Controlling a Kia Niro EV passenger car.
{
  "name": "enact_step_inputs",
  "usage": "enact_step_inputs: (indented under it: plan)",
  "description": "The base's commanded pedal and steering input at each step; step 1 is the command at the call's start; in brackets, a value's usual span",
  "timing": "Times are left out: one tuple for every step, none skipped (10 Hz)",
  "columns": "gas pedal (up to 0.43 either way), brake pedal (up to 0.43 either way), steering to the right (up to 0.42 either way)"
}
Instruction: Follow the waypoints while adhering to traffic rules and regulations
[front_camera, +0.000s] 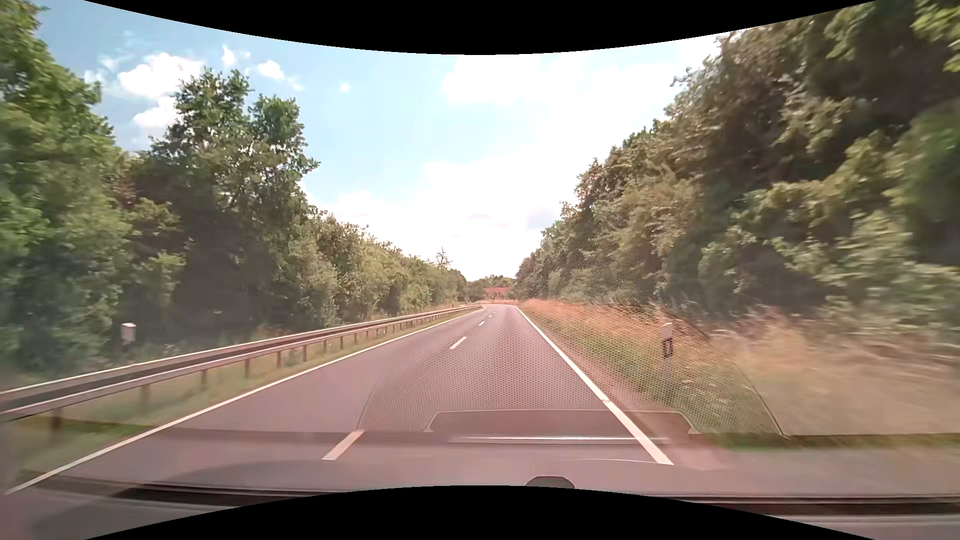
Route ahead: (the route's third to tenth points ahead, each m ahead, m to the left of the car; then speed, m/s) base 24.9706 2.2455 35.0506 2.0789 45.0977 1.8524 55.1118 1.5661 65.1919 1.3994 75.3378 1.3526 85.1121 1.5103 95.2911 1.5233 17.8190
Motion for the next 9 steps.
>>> enact_step_inputs:
  plan:
    - [0.067, 0.000, -0.005]
    - [0.067, 0.000, -0.005]
    - [0.067, 0.000, -0.004]
    - [0.067, 0.000, -0.005]
    - [0.067, 0.000, -0.004]
    - [0.067, 0.000, -0.005]
    - [0.067, 0.000, -0.005]
    - [0.067, 0.000, -0.004]
    - [0.067, 0.000, -0.004]
